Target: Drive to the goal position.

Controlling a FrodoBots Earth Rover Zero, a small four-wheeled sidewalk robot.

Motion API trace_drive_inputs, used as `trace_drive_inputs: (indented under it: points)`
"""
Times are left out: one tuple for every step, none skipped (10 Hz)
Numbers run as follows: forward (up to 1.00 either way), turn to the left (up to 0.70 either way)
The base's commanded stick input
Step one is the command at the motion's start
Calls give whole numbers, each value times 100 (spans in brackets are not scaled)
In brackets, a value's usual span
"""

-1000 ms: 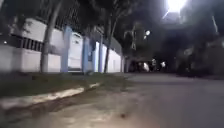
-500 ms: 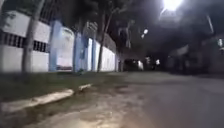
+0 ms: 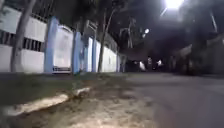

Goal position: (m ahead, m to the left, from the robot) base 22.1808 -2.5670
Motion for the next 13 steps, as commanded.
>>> trace_drive_inputs:
  points:
    - [70,-35]
    - [70,-35]
    - [70,-35]
    - [70,-35]
    - [70,-35]
    - [70,-35]
    - [70,-32]
    - [70,0]
    - [70,0]
    - [70,0]
    - [70,0]
    - [70,0]
    - [70,0]
